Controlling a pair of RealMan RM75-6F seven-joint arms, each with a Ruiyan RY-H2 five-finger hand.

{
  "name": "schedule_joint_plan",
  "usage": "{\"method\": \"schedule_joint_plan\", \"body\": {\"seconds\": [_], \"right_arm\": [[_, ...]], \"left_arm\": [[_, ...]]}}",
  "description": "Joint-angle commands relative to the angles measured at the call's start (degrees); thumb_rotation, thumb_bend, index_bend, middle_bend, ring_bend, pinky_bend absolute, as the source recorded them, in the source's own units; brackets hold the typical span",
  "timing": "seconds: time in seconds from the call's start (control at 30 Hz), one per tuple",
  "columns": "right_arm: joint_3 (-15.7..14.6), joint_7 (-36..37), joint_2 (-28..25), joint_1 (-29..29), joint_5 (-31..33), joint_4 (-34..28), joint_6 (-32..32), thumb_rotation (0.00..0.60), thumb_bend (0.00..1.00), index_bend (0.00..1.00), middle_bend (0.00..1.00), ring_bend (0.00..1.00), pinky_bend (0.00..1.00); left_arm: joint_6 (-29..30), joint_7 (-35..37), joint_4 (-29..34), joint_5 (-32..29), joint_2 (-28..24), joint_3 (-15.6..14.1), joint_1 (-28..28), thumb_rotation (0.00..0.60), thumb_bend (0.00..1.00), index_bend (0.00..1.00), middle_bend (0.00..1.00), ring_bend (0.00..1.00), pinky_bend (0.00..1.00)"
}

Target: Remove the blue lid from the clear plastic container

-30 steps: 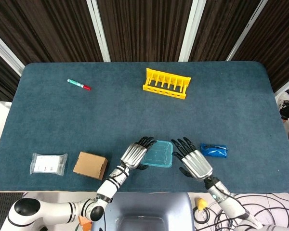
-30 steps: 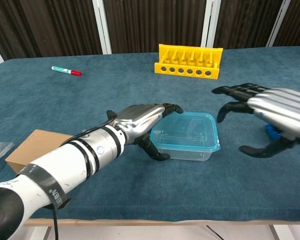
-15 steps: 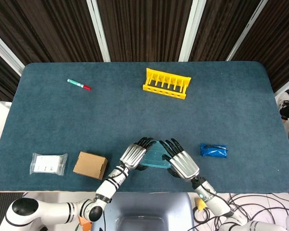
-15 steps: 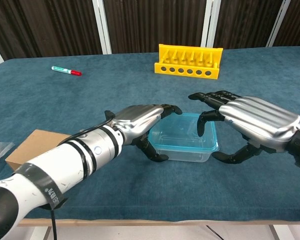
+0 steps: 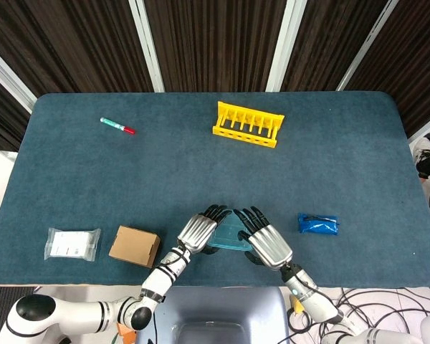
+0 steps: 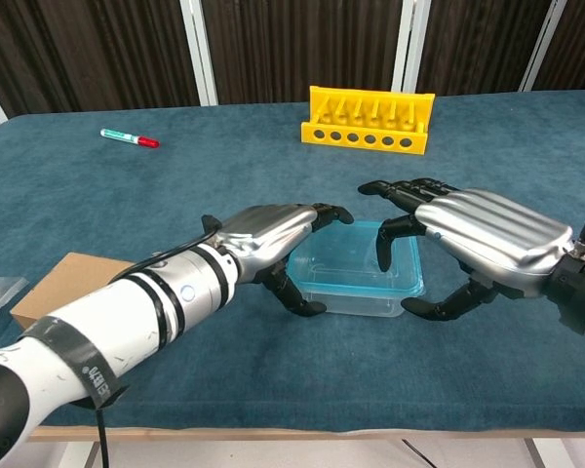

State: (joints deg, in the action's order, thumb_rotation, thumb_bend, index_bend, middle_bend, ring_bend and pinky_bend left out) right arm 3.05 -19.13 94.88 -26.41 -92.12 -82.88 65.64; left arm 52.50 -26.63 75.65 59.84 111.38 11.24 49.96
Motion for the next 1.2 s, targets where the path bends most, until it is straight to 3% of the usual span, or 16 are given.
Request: {"method": "schedule_joint_plan", "body": {"seconds": [0.03,0.47,0.8,1.2], "right_arm": [[0.2,-0.4,-0.1,-0.1,0.7,-0.3,-0.2,0.600,0.23,0.47,0.00,0.00,0.00],[0.8,-1.7,-0.7,-0.8,3.4,-1.1,-0.7,0.600,0.23,0.47,0.00,0.00,0.00],[0.9,-3.1,-1.7,-1.2,4.1,-2.7,-0.3,0.600,0.23,0.47,0.00,0.00,0.00],[1.2,-3.9,-2.8,-1.7,5.6,-4.9,-0.6,0.600,0.23,0.46,0.00,0.00,0.00]], "left_arm": [[0.0,-0.1,0.1,0.0,-0.1,-0.1,0.0,0.600,0.26,0.45,0.57,0.42,0.48],[-0.3,-0.3,0.2,0.0,-0.4,-0.4,0.1,0.600,0.26,0.48,0.60,0.42,0.48],[-1.1,-0.4,-0.2,0.5,-0.8,-1.0,0.3,0.600,0.28,0.57,0.69,0.43,0.46],[-1.2,-1.3,-0.4,1.3,-0.7,-2.2,0.4,0.600,0.29,0.62,0.74,0.43,0.45]]}}
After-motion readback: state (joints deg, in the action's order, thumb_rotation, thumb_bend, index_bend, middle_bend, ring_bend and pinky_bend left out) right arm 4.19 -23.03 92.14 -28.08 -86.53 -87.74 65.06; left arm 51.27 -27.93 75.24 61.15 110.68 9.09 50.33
